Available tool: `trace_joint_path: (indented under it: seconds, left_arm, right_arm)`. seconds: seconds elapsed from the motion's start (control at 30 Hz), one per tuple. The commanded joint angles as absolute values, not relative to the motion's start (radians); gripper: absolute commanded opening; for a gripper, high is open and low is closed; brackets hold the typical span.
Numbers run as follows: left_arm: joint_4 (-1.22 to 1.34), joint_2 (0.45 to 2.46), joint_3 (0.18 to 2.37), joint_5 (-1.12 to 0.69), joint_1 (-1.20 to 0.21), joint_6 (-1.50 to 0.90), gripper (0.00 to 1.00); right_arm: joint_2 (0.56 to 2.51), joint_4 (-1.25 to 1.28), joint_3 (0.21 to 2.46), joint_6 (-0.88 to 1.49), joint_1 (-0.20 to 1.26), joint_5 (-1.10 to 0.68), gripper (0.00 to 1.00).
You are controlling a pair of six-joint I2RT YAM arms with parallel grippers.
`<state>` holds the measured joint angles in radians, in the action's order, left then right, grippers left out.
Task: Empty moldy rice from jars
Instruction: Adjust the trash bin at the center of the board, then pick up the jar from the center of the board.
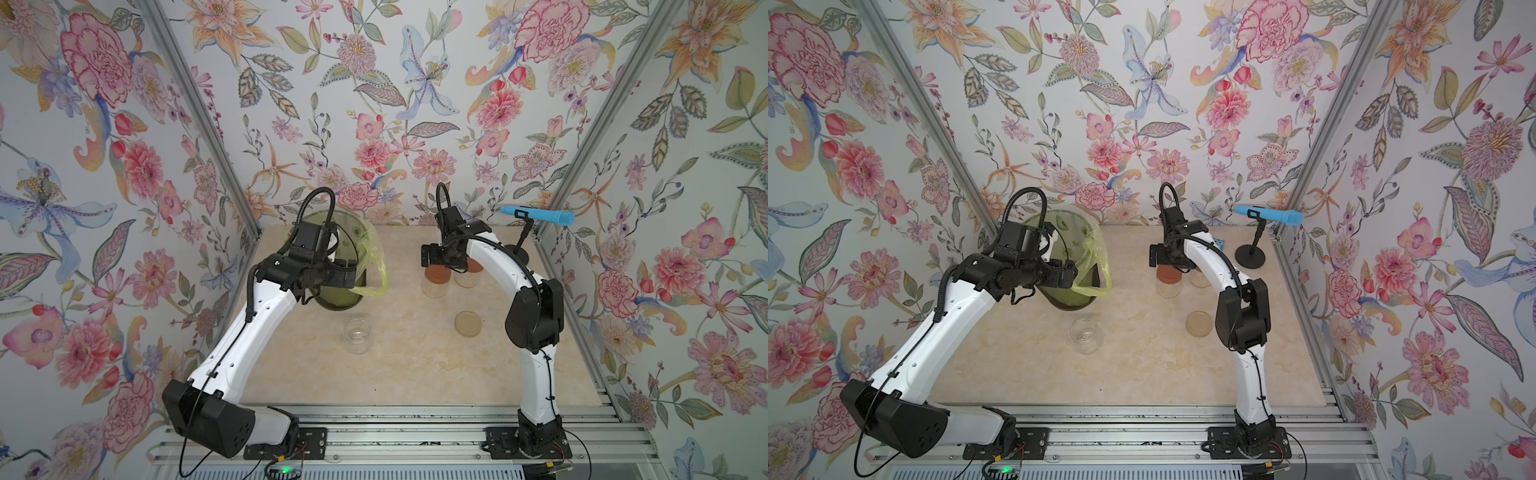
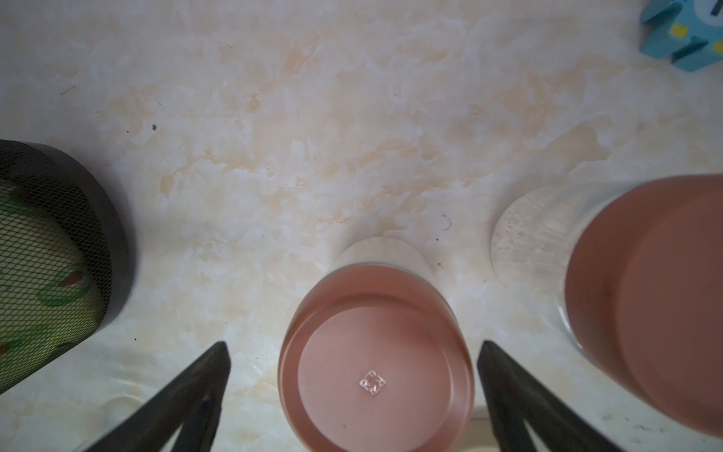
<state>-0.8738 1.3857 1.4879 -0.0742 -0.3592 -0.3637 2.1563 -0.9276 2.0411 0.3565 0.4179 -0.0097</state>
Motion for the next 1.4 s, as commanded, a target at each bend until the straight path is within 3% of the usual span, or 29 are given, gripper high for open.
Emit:
trace_joint_path:
  seconds: [0.0,0.67,1.07,1.37]
  left_arm:
    - [-0.965,1.364,1.492,-0.084,-0.344,-0.377,1.00]
    - [-1.033,1.435,1.704,-0.024,-0.290,-0.281,1.00]
    - [-0.922,1.406,1.820,-0.140,-0.293,-0.323,1.00]
    - [-0.856,1.373,1.783,-0.190,-0.295,-0.325,1.00]
  right_arm:
    - [2.171,-0.948,2.059,0.369,0.418,-0.008,1.00]
    - [2.206,-0.955,2.027,0.345,0.448,0.086,1.00]
    - [2.280,-1.012,2.067,0.343,0.462,0.158,1.00]
    - [2.343,-1.032,2.104,0.339,0.464,0.172,0.97]
